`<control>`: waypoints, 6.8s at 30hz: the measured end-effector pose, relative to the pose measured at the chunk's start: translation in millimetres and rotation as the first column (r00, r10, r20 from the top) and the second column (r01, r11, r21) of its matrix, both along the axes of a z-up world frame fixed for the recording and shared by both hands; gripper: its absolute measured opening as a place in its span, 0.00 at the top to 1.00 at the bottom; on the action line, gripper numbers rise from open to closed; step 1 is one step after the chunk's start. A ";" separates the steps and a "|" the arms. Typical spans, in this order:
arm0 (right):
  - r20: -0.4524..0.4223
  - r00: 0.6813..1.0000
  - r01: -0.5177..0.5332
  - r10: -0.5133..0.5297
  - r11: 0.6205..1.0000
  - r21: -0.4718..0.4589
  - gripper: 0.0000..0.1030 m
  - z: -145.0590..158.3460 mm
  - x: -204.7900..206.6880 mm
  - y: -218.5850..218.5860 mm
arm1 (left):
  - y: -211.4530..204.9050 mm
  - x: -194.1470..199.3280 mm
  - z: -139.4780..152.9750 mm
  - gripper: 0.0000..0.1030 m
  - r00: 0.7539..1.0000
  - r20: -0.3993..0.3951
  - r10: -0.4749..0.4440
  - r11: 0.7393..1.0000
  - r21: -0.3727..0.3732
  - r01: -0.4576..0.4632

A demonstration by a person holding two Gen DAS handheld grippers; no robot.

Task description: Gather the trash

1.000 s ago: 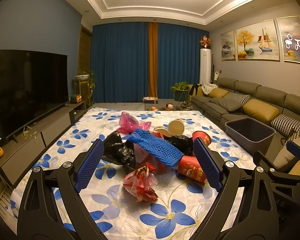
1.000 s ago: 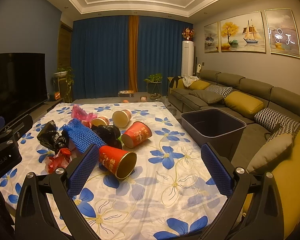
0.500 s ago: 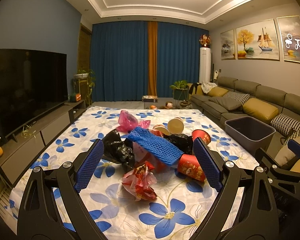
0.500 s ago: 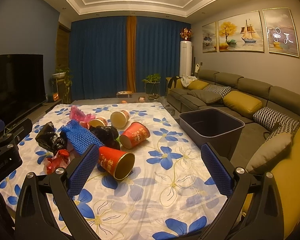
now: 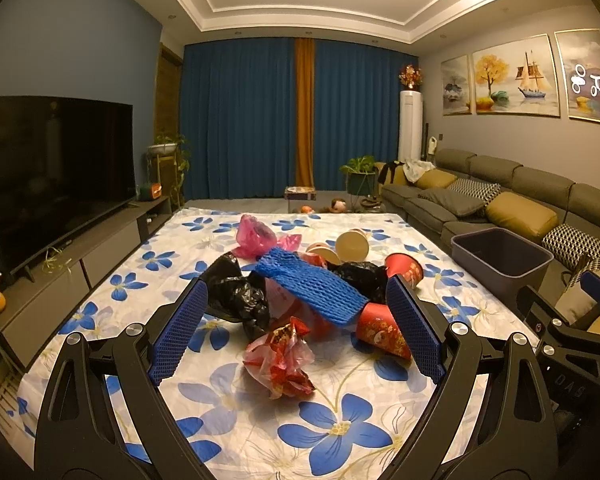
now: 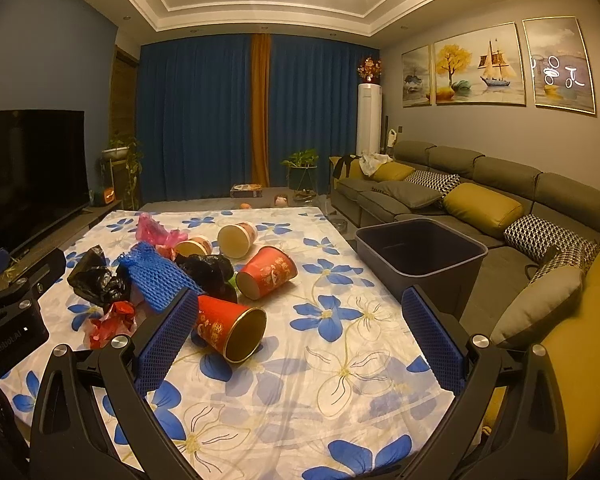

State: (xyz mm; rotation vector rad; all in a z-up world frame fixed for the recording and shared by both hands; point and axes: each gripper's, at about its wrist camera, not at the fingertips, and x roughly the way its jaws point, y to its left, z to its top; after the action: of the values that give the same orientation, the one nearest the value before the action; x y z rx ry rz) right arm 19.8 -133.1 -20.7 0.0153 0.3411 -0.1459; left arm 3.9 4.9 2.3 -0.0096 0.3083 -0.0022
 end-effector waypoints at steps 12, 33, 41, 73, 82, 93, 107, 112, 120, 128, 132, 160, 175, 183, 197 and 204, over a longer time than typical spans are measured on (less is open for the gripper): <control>-0.004 1.000 -0.001 0.001 1.000 0.001 0.05 -1.8 2.0 0.1 | -0.3 5.6 -6.3 0.13 1.000 -0.013 -0.001 1.000 -0.003 0.001; -0.009 1.000 0.000 0.000 1.000 0.009 0.05 -3.9 13.0 0.5 | 3.9 11.7 -12.5 0.13 1.000 -0.019 0.007 1.000 -0.004 -0.007; -0.003 1.000 -0.005 0.005 1.000 0.013 0.05 -6.2 21.6 3.1 | 12.2 12.5 -16.0 0.13 1.000 -0.001 0.031 1.000 -0.008 -0.031; -0.104 0.965 -0.238 0.240 0.971 0.025 0.26 -43.6 90.3 65.4 | 37.8 91.6 -99.9 0.87 0.962 -0.260 -0.088 0.996 -0.013 0.088; -0.133 0.943 -0.308 0.305 0.951 -0.002 0.29 -50.3 112.8 95.9 | 70.7 65.1 -64.9 0.90 0.989 -0.144 -0.030 0.999 -0.042 0.025; -0.201 0.920 -0.354 0.337 0.933 -0.055 0.29 -63.0 160.7 138.6 | 117.1 66.3 -47.7 0.90 0.992 -0.102 0.078 0.991 -0.101 -0.089; -0.277 0.894 -0.370 0.353 0.929 -0.008 0.85 -77.2 192.7 139.3 | 122.8 81.5 -48.4 0.90 0.992 -0.107 0.065 0.990 -0.121 -0.078; -0.215 0.891 -0.394 0.401 0.916 0.073 0.86 -60.4 182.8 121.4 | 118.6 80.5 -47.0 0.90 0.993 -0.105 0.057 0.991 -0.114 -0.069; -0.148 0.901 -0.398 0.409 0.912 0.095 0.92 -34.3 161.8 97.3 | 104.2 78.4 -40.7 0.90 0.995 -0.089 0.035 0.995 -0.095 -0.043; -0.066 0.903 -0.417 0.424 0.904 0.096 0.92 -10.4 134.9 70.4 | 79.2 80.3 -28.0 0.90 0.998 -0.066 -0.005 0.997 -0.072 0.001; -0.025 0.909 -0.413 0.417 0.905 0.101 0.92 3.1 124.2 51.0 | 59.7 83.0 -19.0 0.90 0.998 -0.046 -0.031 0.998 -0.050 0.028; 0.094 0.995 0.036 -0.039 0.999 0.033 0.93 34.1 124.0 -166.2 | -195.9 168.3 23.6 0.90 0.935 0.057 -0.351 0.935 -0.033 0.353; 0.072 0.990 0.111 -0.118 0.989 0.098 0.93 3.8 163.3 -250.5 | -297.4 232.1 -16.9 0.90 0.899 -0.003 -0.438 0.898 -0.036 0.438; 0.048 0.992 0.107 -0.113 0.987 0.122 0.93 -7.5 181.0 -271.9 | -321.5 257.8 -28.7 0.90 0.890 -0.033 -0.455 0.890 -0.040 0.454; 0.015 0.994 0.103 -0.106 0.985 0.142 0.93 -13.8 200.7 -276.5 | -341.5 295.3 -50.7 0.60 0.852 -0.096 -0.515 0.857 -0.031 0.514; 0.011 0.994 0.109 -0.112 0.982 0.151 0.92 -15.1 205.1 -278.0 | -308.1 303.7 -50.2 0.18 0.906 -0.091 -0.414 0.907 -0.120 0.403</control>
State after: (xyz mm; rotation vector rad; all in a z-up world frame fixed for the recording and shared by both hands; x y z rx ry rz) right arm 224.9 -411.1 -35.8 0.1851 0.3315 -0.2300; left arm 307.6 -303.2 -47.9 -0.0434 0.4205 -0.4374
